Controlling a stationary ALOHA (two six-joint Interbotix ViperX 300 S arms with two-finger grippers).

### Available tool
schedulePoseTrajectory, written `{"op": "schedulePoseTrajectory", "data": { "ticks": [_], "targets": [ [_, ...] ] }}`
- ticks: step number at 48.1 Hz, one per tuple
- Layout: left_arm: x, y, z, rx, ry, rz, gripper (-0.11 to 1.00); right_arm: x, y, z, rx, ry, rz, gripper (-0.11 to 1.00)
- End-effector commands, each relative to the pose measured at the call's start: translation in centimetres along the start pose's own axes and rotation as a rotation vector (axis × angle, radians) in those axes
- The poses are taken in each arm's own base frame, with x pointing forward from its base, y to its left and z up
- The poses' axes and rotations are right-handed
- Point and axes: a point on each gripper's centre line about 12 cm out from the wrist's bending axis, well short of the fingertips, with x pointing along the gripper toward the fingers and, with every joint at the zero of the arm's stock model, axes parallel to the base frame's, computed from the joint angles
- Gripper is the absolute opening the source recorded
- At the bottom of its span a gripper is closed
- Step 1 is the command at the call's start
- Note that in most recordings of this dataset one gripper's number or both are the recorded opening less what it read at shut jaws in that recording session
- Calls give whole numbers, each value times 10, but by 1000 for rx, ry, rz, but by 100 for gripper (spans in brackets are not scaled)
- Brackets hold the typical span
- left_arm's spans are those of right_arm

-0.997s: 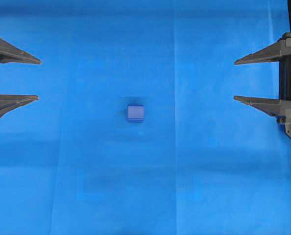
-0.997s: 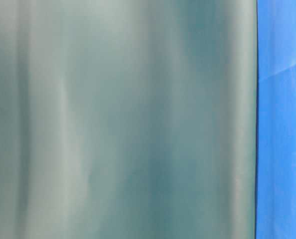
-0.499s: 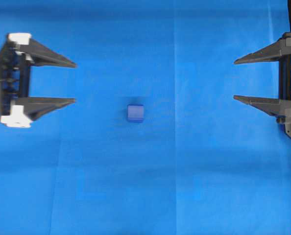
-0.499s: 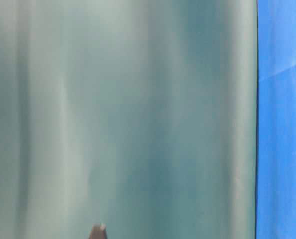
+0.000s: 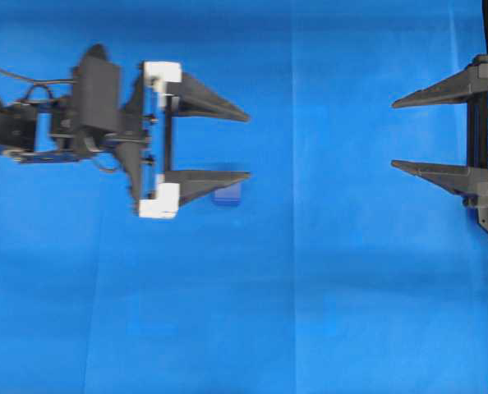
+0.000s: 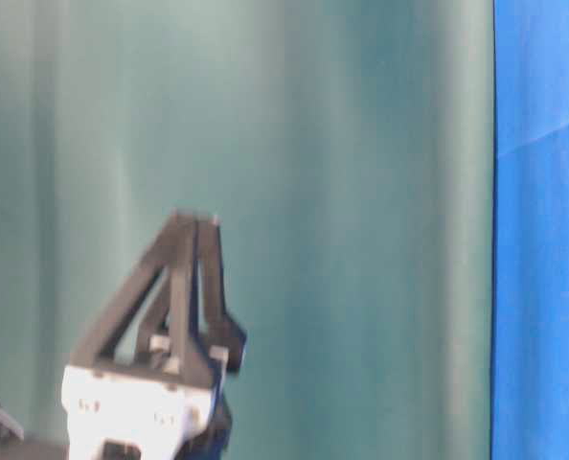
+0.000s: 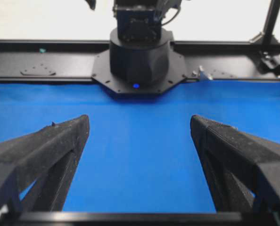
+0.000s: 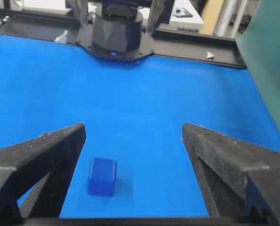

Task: Handover the blue block to the right arm after grasping it with the left arm, then place it in the designated position.
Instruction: 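Move the left gripper over the blue cube and tilt it downward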

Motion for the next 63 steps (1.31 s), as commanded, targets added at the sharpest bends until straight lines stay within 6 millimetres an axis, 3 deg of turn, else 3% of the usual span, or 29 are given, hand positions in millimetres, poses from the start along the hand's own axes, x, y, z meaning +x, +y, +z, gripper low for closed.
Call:
{"op": "schedulePoseTrajectory", "data": {
  "ticks": [1,8,19,44,53,63],
  "targets": [
    [13,1,14,-2,-28,3,92,2,0,9,3,-29,0,96],
    [27,1,10,-14,25,3,92,2,0,11,3,-40,0,96],
    [29,1,8,-16,81,3,92,2,0,10,3,-37,0,96],
    [53,-7,-10,-58,727,5,92,2,0,10,5,-28,0,96],
    [56,-7,-11,-50,861,7,92,2,0,8,5,-14,0,96],
    [58,-7,-10,-47,891,10,92,2,0,8,5,-11,0,96]
  ]
}}
